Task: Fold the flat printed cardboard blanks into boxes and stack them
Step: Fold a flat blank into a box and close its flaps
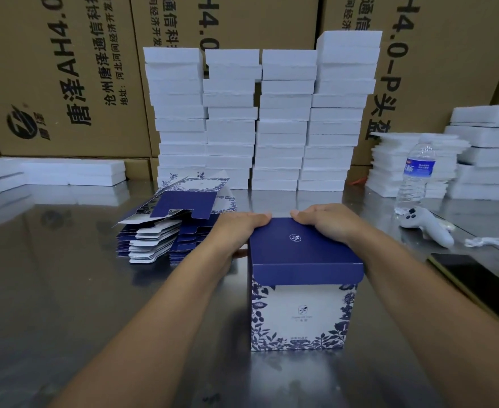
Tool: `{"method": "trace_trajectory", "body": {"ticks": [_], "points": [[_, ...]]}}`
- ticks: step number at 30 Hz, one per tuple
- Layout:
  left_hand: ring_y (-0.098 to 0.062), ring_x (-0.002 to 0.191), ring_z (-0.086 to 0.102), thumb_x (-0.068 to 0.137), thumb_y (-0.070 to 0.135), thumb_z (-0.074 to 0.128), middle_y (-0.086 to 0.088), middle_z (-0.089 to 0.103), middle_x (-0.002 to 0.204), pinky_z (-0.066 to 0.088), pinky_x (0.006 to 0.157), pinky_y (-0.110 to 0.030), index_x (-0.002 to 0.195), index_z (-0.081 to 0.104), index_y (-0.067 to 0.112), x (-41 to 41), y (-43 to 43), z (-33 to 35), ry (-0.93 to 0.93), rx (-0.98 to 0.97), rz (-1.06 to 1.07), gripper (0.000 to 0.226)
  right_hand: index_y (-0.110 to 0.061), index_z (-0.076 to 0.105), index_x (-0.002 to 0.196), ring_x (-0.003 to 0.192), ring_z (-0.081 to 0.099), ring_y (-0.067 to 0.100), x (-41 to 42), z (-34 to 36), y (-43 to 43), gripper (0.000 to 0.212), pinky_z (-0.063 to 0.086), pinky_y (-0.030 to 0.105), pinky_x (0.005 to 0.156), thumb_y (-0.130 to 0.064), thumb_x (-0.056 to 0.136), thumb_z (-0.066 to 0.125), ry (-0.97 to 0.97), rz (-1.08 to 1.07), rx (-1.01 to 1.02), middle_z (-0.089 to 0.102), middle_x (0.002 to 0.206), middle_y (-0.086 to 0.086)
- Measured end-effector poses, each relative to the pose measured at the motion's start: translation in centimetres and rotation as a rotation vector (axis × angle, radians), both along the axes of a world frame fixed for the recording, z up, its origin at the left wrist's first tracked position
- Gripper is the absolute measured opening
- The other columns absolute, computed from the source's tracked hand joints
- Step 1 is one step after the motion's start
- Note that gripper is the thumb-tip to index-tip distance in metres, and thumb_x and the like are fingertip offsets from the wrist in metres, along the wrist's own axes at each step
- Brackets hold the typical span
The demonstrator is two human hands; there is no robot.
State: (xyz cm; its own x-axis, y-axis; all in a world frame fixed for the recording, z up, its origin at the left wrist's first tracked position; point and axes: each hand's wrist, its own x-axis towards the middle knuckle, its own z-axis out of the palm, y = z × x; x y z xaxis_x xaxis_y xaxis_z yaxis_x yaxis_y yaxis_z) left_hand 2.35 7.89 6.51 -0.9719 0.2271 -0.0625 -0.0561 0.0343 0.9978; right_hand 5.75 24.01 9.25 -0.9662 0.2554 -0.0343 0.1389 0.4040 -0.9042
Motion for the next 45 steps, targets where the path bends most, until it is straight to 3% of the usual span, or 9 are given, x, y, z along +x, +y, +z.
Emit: {"method": "trace_trajectory", "body": {"ticks": [7,10,12,17,23,30,33,40,45], "points": [[-0.017,0.053,0.057,0.088,0.021,0.064,0.004,0.060,0.048,0.046,0.057,-0.026,0.062,0.056,0.014,0.6,0.5,-0.7,0.048,0.145,0.175,0.028,-0.012,0.065,0.091,0.031,0.053,0.002,0.2,-0.1,0.0,0.029,0.030,0.010,0.026,-0.040,0.083,0.069,-0.023,-0.043,-0.021,0.058,0.068,-0.006],[-0.016,0.052,0.058,0.088,0.021,0.064,0.005,0.061,0.047,0.048,0.057,-0.025,0.065,0.056,0.014,0.7,0.4,-0.5,0.045,0.126,0.167,0.025,-0.005,0.066,0.095,0.053,0.062,0.009,0.3,-0.2,0.2,0.037,0.039,0.016,0.035,-0.039,0.082,0.070,0.009,-0.124,0.017,0.061,0.073,-0.001],[-0.016,0.053,0.059,0.088,0.021,0.063,0.005,0.062,0.048,0.049,0.059,-0.025,0.066,0.057,0.013,0.7,0.3,-0.5,0.040,0.121,0.164,0.025,0.003,0.062,0.102,0.071,0.059,0.007,0.1,-0.4,0.4,0.046,0.036,0.018,0.042,-0.038,0.083,0.068,0.045,-0.176,0.043,0.061,0.084,-0.002],[-0.015,0.053,0.060,0.089,0.022,0.064,0.005,0.063,0.048,0.050,0.057,-0.024,0.067,0.059,0.014,0.8,0.3,-0.4,0.037,0.112,0.156,0.023,0.006,0.065,0.104,0.060,0.051,0.006,0.1,-0.1,0.5,0.048,0.035,0.010,0.037,-0.040,0.090,0.059,0.023,-0.113,0.105,0.061,0.079,0.002],[-0.018,0.058,0.061,0.088,0.023,0.064,0.004,0.064,0.050,0.052,0.068,-0.030,0.066,0.058,0.015,0.9,0.3,-0.4,0.034,0.110,0.147,0.025,-0.009,0.050,0.069,0.035,0.050,0.007,0.9,-0.3,0.6,0.033,0.024,0.010,0.023,-0.031,0.084,0.070,0.023,-0.171,-0.102,0.051,0.062,-0.001],[-0.024,0.067,0.054,0.089,0.019,0.063,-0.010,0.055,0.069,0.045,0.070,-0.034,0.063,0.047,0.015,1.2,0.7,-0.6,0.056,0.165,0.194,0.031,-0.011,0.052,0.067,0.045,0.053,0.015,1.5,-0.8,0.5,0.029,0.025,0.010,0.023,-0.028,0.084,0.068,0.042,-0.281,-0.202,0.055,0.063,0.001],[-0.025,0.073,0.053,0.089,0.018,0.061,-0.012,0.053,0.074,0.044,0.071,-0.035,0.064,0.046,0.016,1.4,0.6,-0.5,0.067,0.161,0.182,0.029,-0.009,0.055,0.076,0.028,0.052,0.012,2.0,-1.1,0.5,0.023,0.026,0.010,0.024,-0.028,0.085,0.067,0.014,-0.277,-0.310,0.057,0.066,0.003],[-0.023,0.071,0.047,0.094,0.019,0.054,-0.012,0.050,0.074,0.036,0.067,-0.031,0.066,0.045,0.015,1.5,0.5,-0.5,0.095,0.116,0.180,0.030,-0.004,0.057,0.102,0.053,0.055,0.017,1.8,-0.8,0.3,0.032,0.031,0.012,0.025,-0.031,0.086,0.067,-0.030,-0.264,-0.346,0.059,0.072,0.004],[-0.023,0.074,0.040,0.096,0.022,0.051,-0.012,0.046,0.080,0.030,0.062,-0.029,0.076,0.048,0.011,1.4,0.2,-0.3,0.138,0.023,0.161,0.023,-0.004,0.060,0.100,0.040,0.057,0.016,1.9,-0.8,0.3,0.031,0.033,0.012,0.027,-0.031,0.086,0.067,-0.022,-0.252,-0.362,0.061,0.072,0.005]]}}
